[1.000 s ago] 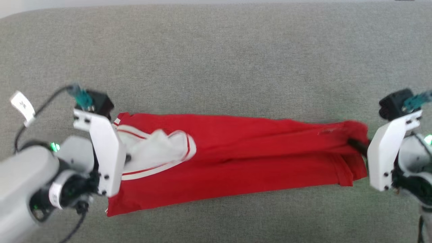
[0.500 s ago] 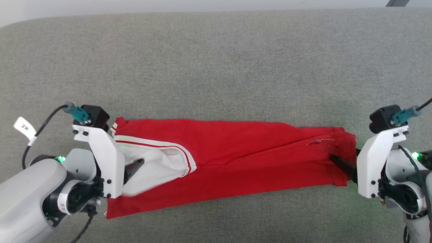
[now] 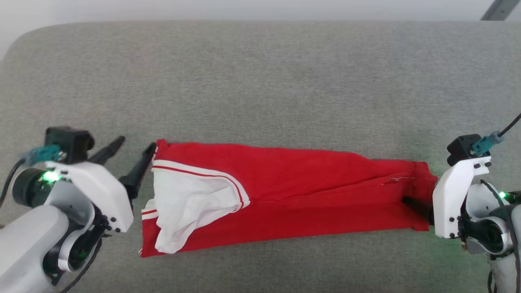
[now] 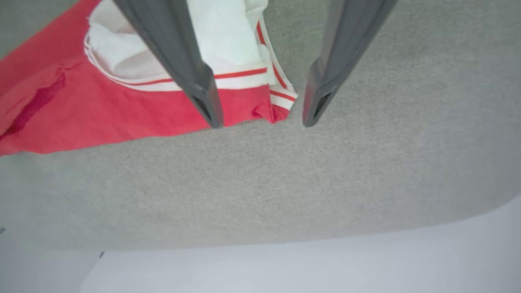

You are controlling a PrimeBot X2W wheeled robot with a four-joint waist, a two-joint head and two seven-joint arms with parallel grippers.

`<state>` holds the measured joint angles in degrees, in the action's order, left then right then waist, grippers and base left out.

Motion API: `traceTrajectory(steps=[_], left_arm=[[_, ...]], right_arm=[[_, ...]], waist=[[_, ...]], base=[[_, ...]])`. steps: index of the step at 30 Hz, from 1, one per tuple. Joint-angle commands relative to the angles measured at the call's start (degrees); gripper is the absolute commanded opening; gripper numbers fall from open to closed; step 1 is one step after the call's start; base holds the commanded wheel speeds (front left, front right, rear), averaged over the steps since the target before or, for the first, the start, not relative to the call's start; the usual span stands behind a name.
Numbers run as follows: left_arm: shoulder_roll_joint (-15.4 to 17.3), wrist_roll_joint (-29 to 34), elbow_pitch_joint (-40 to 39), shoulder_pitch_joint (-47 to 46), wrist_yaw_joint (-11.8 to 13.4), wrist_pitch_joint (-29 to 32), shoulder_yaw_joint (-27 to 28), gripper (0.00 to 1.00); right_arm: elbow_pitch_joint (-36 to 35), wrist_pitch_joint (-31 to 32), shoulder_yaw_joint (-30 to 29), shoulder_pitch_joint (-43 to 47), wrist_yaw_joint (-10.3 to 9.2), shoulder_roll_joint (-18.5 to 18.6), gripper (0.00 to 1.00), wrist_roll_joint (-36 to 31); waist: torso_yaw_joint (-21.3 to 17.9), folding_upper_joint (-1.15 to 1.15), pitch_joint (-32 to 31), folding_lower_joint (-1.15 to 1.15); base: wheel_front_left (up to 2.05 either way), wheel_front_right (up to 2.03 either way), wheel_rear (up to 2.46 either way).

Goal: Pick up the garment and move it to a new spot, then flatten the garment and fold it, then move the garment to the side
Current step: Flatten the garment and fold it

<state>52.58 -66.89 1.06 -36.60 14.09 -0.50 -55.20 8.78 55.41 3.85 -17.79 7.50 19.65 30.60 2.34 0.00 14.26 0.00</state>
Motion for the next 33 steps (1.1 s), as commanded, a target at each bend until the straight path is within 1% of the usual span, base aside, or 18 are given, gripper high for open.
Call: traceTrajectory(steps=[1,3,5,8,9,10,11,13,17,18,22,28,33], left_arm=[[-0.4,1.0,0.6,1.3,0.2,-2.5,0.5,1.00],[-1.0,1.1,1.7,2.8,0.4,-6.5,1.4,1.00],[-1.6,0.8,2.5,4.3,0.1,-10.0,2.4,1.00],[-2.4,0.9,3.5,6.7,-0.3,-13.4,4.3,1.00],[-2.8,1.5,3.7,7.6,-0.4,-14.0,5.1,1.00],[-3.2,1.9,4.0,8.4,-0.4,-14.3,6.1,1.00],[-3.7,2.1,4.2,9.5,-0.7,-14.6,7.3,1.00],[-5.2,4.2,4.4,11.4,-0.8,-14.7,11.3,1.00],[-9.9,7.7,5.0,18.4,-3.2,-14.7,20.6,1.00],[-9.9,7.7,5.0,18.4,-3.2,-14.7,20.6,1.00],[-14.5,11.9,6.0,24.6,-7.0,-14.7,28.2,1.00],[-21.0,17.9,8.2,31.2,-12.2,-14.7,37.1,1.00],[-25.8,23.6,8.6,35.0,-15.5,-14.7,43.9,1.00]], right_arm=[[1.3,-0.6,0.7,-1.0,-0.01,0.0,1.00,0.6],[3.7,-1.1,1.7,-1.9,-0.01,0.1,1.00,1.1],[6.4,-0.9,3.1,-2.7,-0.01,-0.2,1.00,1.9],[10.1,-0.1,5.0,-3.4,0.00,-1.2,1.00,3.4],[11.0,0.0,5.9,-3.6,0.01,-1.3,0.85,4.1],[11.3,-0.1,6.8,-3.7,0.06,-1.4,0.19,4.9],[11.7,-0.4,7.4,-4.1,0.13,-1.7,0.00,6.2],[12.2,-0.6,7.8,-4.5,0.15,-1.8,0.00,8.2],[12.5,-1.6,7.6,-5.3,0.09,0.3,0.00,10.0],[12.5,-1.6,7.6,-5.3,0.09,0.3,0.00,10.0],[12.6,-2.5,6.2,-6.1,-0.01,1.7,0.00,10.9],[12.6,-3.7,2.7,-5.5,-0.02,4.1,0.00,11.6],[12.8,-4.0,-1.0,-4.8,-0.02,6.7,0.00,11.1]], waist=[[0.7,0.00,0.1,0.00],[1.3,0.00,0.0,0.00],[1.6,0.00,0.0,0.00],[2.2,0.00,-0.3,0.00],[2.4,0.00,-0.3,0.00],[2.6,0.00,-0.3,0.00],[2.7,0.00,-0.4,0.00],[3.1,0.00,-0.5,0.00],[3.5,0.00,-1.0,0.00],[3.5,0.00,-1.0,0.00],[3.3,0.00,-1.6,0.00],[2.7,0.00,-2.5,0.00],[2.0,0.00,-3.3,0.00]], base=[[0.00,0.00,0.00],[0.00,0.00,0.00],[0.00,0.00,0.00],[0.00,0.00,0.00],[0.00,0.00,0.00],[0.00,0.00,0.00],[0.00,0.00,0.00],[0.00,0.00,0.00],[0.00,0.00,0.00],[0.00,0.00,0.00],[0.00,0.00,0.00],[0.00,0.00,0.00],[0.00,0.00,0.00]])
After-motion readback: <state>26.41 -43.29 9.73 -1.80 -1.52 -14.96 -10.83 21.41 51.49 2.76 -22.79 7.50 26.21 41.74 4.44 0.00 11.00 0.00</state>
